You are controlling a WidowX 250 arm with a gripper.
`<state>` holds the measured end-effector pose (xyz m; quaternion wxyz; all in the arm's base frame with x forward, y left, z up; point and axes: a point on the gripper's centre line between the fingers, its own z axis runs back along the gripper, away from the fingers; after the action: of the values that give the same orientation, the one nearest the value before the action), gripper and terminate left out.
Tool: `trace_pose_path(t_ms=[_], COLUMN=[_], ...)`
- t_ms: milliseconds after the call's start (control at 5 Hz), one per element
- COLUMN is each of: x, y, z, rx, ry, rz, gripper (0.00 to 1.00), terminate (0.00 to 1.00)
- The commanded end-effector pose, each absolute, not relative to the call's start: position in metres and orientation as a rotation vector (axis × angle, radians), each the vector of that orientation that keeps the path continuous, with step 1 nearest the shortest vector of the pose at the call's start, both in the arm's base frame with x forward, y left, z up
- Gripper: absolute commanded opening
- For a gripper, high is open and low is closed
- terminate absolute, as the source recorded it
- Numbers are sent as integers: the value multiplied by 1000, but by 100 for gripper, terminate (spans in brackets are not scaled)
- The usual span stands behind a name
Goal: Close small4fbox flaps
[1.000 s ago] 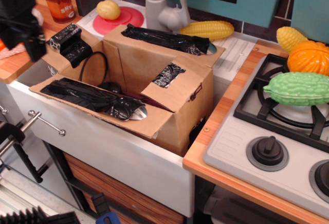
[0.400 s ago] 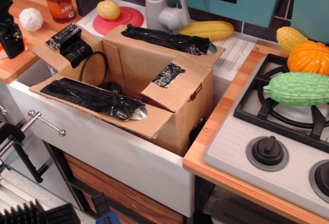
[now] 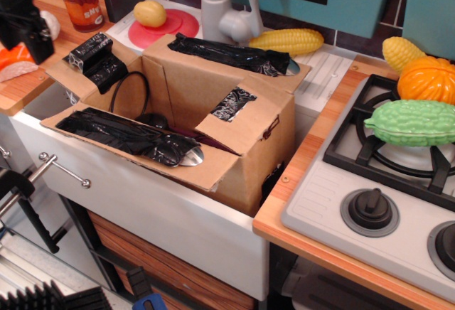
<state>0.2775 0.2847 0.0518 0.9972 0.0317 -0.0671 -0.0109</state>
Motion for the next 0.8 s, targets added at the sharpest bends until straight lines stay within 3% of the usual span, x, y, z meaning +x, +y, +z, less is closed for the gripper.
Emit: trace_pose_path(t_ms=[0,400,600], x=[280,274,275], y=[288,270,256], z=[61,52,61], rx=[59,7,-34], ry=[-165,-162,-141], rz=[7,25,22], gripper=[100,100,100], terminate=[0,0,0])
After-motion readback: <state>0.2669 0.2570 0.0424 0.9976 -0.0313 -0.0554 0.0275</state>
